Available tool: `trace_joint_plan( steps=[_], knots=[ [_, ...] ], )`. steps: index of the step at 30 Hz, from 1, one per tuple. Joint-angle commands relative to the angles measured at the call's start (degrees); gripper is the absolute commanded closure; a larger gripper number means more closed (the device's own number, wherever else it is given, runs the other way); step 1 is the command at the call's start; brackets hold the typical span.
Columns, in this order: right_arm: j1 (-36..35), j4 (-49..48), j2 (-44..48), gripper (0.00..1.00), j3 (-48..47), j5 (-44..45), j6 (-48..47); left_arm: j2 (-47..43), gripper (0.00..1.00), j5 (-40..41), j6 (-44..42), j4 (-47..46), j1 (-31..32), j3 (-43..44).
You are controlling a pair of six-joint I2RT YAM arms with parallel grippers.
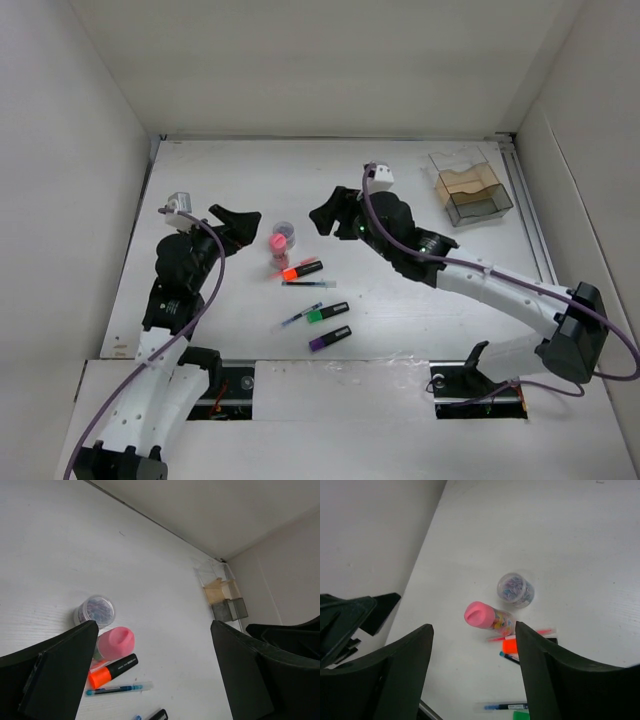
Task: Sort the stationery into containers
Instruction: Pick up the stationery from the center of the board.
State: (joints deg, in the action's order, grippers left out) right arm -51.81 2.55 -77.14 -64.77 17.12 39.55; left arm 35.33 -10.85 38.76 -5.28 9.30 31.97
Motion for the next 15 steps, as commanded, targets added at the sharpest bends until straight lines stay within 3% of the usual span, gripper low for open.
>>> trace_joint_plan(
  steps=[1,2,3,4,5,6,8,10,11,15],
  knots=[
    [-2.24,-1.23,-3.09,0.26,-2.38,-1.22,-1.49,-1.49,0.12,0.83,1.58,-3.94,0.10,1.17],
    [-2.24,-1.23,-3.88,0.25,-2.98,-1.22,-1.49,-1.49,0.20,0.92,1.06,-4.73,0.10,1.17],
    [-2.24,-1.23,-4.67,0.22,-2.99,-1.22,-1.49,-1.49,0.50,1.62,1.05,-3.52,0.10,1.69],
    [-2.24,-1.23,-5.55,0.20,-3.51,-1.22,-1.49,-1.49,0.70,2.41,1.05,-2.64,0.10,1.70],
    [-2.76,-0.44,-7.48,0.18,-4.56,-1.22,-1.49,-0.97,0.83,3.28,1.05,-0.89,0.10,2.31],
    [-2.77,0.09,-8.63,0.16,-5.36,-1.22,-1.49,-0.97,0.88,4.86,1.05,-0.09,0.10,2.31],
    [-3.46,1.93,-12.39,0.16,-7.89,-1.83,-2.81,-1.49,0.84,6.97,1.05,1.75,0.10,2.31],
    [-4.17,3.07,-14.95,0.15,-9.49,-1.83,-2.81,-2.81,0.68,9.52,1.67,3.07,0.10,1.26],
    [-4.17,3.86,-17.58,0.15,-11.15,-1.83,-3.33,-3.51,0.51,10.66,2.54,3.78,0.10,1.26],
    [-5.40,6.32,-24.08,0.15,-16.08,-1.83,-4.48,-8.25,0.26,13.57,2.55,6.68,0.10,-1.99]
  ],
)
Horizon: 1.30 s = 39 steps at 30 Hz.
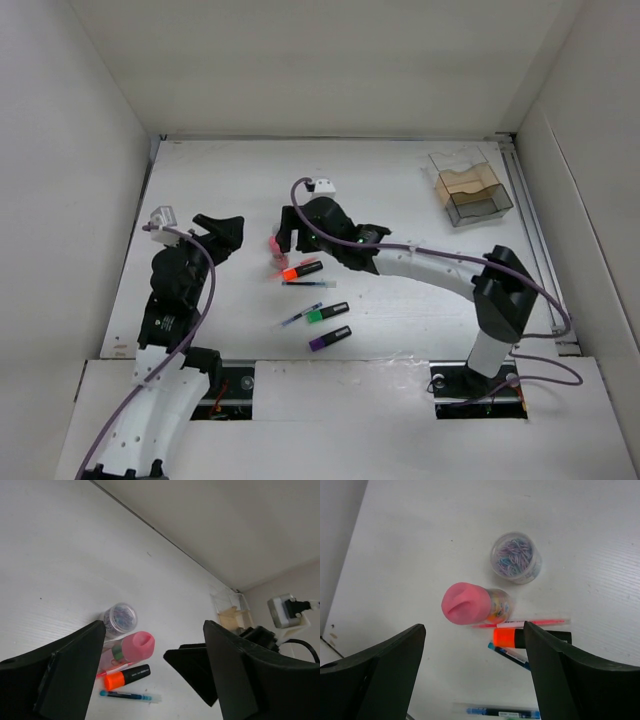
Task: Sort the stationery into containers
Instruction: Pick up the stationery from the center of the board.
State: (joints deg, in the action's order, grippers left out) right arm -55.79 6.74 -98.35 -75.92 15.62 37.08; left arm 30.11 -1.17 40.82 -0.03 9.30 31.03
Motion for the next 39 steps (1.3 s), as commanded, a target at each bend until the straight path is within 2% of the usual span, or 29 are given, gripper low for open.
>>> trace_joint_plan(
  steps=[1,5,11,16,26,28,29,33,36,39],
  knots=[
    [-1.95,2.66,-4.12,0.15,-5.98,0.20,-2.01,-3.65,0.23,3.89,0.49,2.14,0.63,-2.19],
    [-3.00,4.24,-9.40,0.14,-10.56,2.83,-2.63,-4.36,0.13,4.42,0.49,2.76,1.15,-3.69],
    [-3.01,4.86,-14.59,0.15,-13.98,5.30,-2.63,-4.36,0.13,4.95,0.49,1.97,1.16,-4.22],
    [-3.01,4.86,-16.43,0.28,-15.66,5.30,-2.63,-4.88,0.14,4.95,0.49,1.35,1.68,-4.75],
    [-3.54,5.39,-18.73,0.29,-18.21,9.87,-3.68,-5.41,0.17,4.43,0.49,0.21,1.69,-5.80],
    [-4.06,5.91,-18.73,0.39,-18.83,9.87,-3.68,-5.41,0.18,4.42,0.49,-0.31,1.69,-6.33],
    [-4.06,5.91,-18.73,0.51,-18.83,9.87,-3.68,-5.41,0.19,4.42,0.49,-0.32,2.21,-6.33],
    [-4.06,6.53,-16.89,0.72,-18.83,9.70,-3.68,-5.41,0.20,4.42,-0.03,-0.32,2.21,-6.86],
    [-4.06,6.53,-13.11,0.77,-18.21,9.17,-3.16,-5.41,0.20,4.94,-0.04,-0.85,2.21,-6.86],
    [-3.45,5.91,-7.85,0.77,-18.21,9.87,-3.15,-5.41,0.23,4.34,-1.09,-1.46,2.74,-6.86]
  ],
)
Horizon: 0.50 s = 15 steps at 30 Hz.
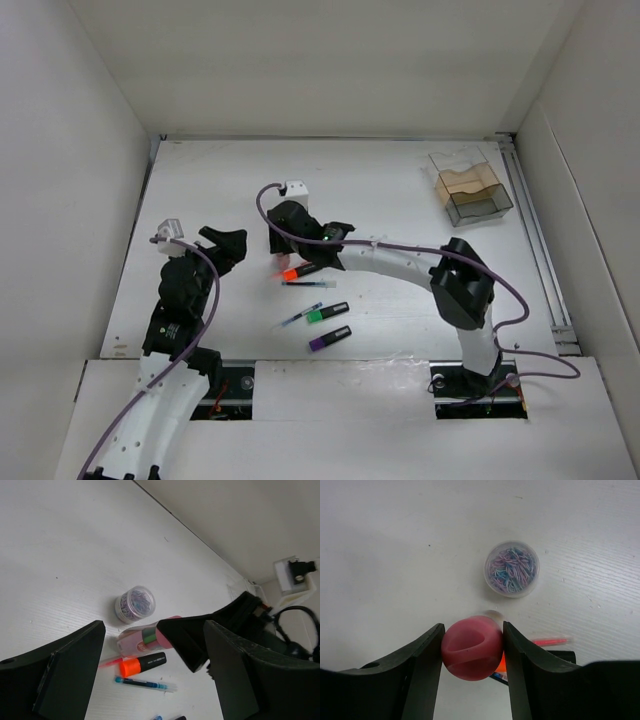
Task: Sort the stationery into containers
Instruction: Pick up the stationery from the center of the board.
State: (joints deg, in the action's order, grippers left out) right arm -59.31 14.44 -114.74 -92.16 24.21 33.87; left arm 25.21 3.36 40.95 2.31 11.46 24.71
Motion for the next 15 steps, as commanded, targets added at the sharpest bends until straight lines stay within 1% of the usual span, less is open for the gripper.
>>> trace_joint_plan(
  steps=[1,3,4,5,7,8,9,12,13,15],
  knots=[
    [0.77,-1.78,9.78,0.77,-1.97,1.28,0.06,-0.51,0.23,-0.97,-1.22,-3.80,0.58,-0.54],
    [4.71,-1.78,13.81,0.77,-1.97,0.06,0.67,-0.51,0.23,-2.29,-2.44,-5.98,0.58,-0.54],
    [6.56,-1.78,14.97,0.77,-2.49,-0.64,1.20,-0.51,0.23,-4.48,-2.97,-6.78,0.58,-1.32],
    [11.01,-1.78,16.03,0.78,-2.50,-1.87,1.81,-0.51,0.23,-5.80,-3.59,-7.48,0.58,-1.85],
    [16.22,-1.78,18.40,0.78,-2.50,-3.02,4.26,1.84,0.24,-9.14,-5.43,-10.81,0.58,-2.64],
    [18.94,-1.78,18.93,0.79,-2.50,-3.55,4.80,2.99,0.24,-12.90,-6.05,-12.05,0.58,-2.65],
    [23.93,-1.78,18.94,0.79,-3.11,-2.33,5.67,4.22,0.24,-14.59,-6.06,-13.19,0.58,-3.17],
    [30.98,-2.31,19.55,0.79,-4.87,1.35,8.49,9.58,0.21,-19.25,-7.64,-17.94,0.58,-3.97],
    [35.36,-2.31,17.90,0.79,-6.61,1.89,9.02,10.98,0.21,-20.31,-7.64,-19.26,1.10,-4.66],
    [39.78,-1.79,16.05,0.81,-9.16,3.20,10.77,15.12,0.20,-23.37,-8.86,-23.03,1.10,-5.20]
  ],
)
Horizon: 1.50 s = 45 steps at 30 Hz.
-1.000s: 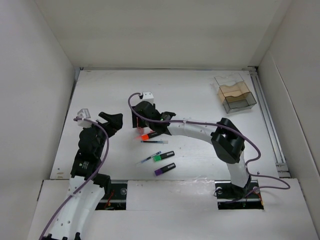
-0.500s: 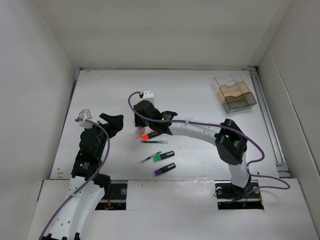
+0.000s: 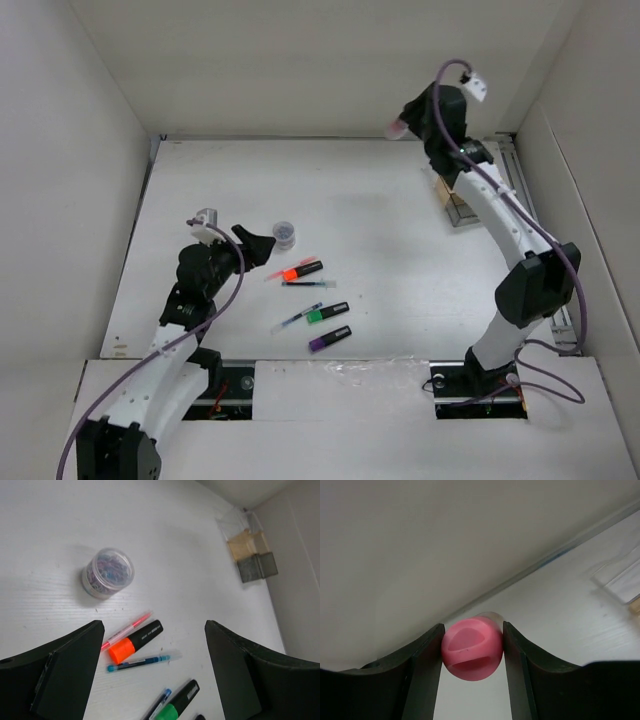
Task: Sort the stationery into containers
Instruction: Pick up the stationery from the center of the board, then place the stationery in the storage box.
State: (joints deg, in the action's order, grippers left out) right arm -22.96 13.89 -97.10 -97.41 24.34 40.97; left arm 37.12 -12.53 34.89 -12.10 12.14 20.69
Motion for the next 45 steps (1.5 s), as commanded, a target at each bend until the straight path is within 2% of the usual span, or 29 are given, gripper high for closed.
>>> trace_joint_plan(
  steps=[1,8,12,15,21,45],
  knots=[
    [7.36,-1.23,-2.65,0.81,-5.15,3.08,3.68,4.35,0.20,-8.11,-2.81,-9.78,0.43,-1.70],
    [19.60,5.86,-14.07,0.81,-21.49,3.70,5.52,8.93,0.19,-9.44,-5.19,-14.01,0.43,-1.70],
    [22.43,10.09,-22.23,0.81,-32.38,4.22,5.52,9.46,0.19,-9.97,-6.42,-14.80,0.43,-1.70],
    [24.01,10.10,-24.45,0.81,-34.34,6.85,4.12,9.46,0.19,-11.19,-6.42,-15.94,0.43,-2.32],
    [27.26,10.10,-27.53,0.82,-34.34,7.47,2.36,9.99,0.19,-11.81,-7.65,-16.64,2.79,-1.70],
    [27.27,6.94,-29.64,0.83,-23.09,8.80,-0.10,9.99,0.19,-12.87,-8.18,-17.78,2.80,-1.70]
  ],
)
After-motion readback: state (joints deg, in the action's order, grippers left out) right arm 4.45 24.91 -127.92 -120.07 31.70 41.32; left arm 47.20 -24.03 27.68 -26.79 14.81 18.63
